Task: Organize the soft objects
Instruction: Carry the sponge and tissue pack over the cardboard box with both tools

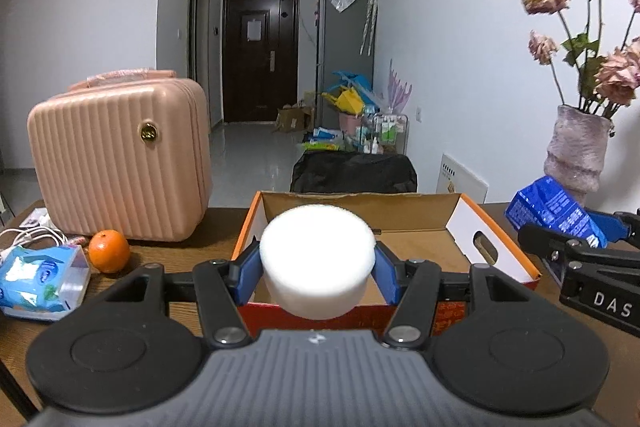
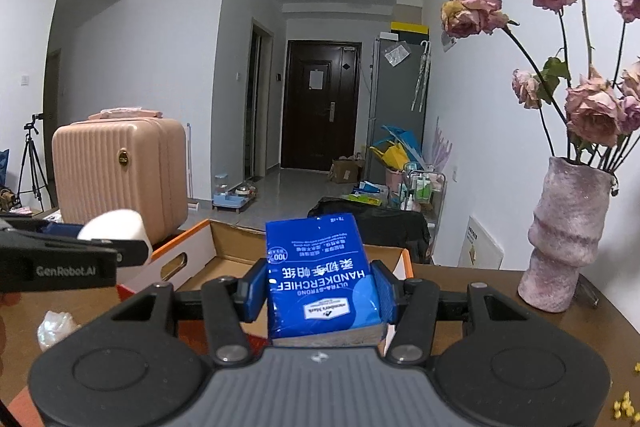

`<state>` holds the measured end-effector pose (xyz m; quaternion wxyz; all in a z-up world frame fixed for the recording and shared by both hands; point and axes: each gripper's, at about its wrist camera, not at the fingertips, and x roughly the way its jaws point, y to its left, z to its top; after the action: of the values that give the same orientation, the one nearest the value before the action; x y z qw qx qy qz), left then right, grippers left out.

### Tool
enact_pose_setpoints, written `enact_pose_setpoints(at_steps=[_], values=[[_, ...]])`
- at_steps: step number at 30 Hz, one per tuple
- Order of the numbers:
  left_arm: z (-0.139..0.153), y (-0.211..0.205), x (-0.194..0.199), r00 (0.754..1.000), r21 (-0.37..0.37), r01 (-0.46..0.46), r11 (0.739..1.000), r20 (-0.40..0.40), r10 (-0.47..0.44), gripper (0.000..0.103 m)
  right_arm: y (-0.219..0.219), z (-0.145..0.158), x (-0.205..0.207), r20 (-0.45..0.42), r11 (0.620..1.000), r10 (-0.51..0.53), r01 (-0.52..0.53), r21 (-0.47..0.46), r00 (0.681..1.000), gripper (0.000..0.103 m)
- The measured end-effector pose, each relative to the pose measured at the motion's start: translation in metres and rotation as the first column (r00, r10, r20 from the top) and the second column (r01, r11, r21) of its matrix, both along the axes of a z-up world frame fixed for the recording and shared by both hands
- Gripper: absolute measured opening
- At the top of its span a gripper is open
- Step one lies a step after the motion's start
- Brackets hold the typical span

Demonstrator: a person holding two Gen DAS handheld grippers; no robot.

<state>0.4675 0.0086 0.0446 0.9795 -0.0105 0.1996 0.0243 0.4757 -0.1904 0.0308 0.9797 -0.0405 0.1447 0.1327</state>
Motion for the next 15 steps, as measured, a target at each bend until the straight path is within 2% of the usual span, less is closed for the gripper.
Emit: enact_pose_setpoints(at_steps=[7, 15], values=[[-0.004, -0.004, 0.032, 0.999, 0.012, -0.025, 1.0, -0.021, 0.025, 0.059, 0.0, 0.004, 0.031, -0.01, 1.0, -0.001, 0.002, 0.012, 1.0, 0.053], [-0.004, -0.01, 0.079, 0.996, 0.056, -0.073, 0.996, -0.044, 0.075, 0.059, 0.002, -0.003, 0.074, -0.073, 1.0, 0.001, 0.0, 0.011, 0.997, 0.053]])
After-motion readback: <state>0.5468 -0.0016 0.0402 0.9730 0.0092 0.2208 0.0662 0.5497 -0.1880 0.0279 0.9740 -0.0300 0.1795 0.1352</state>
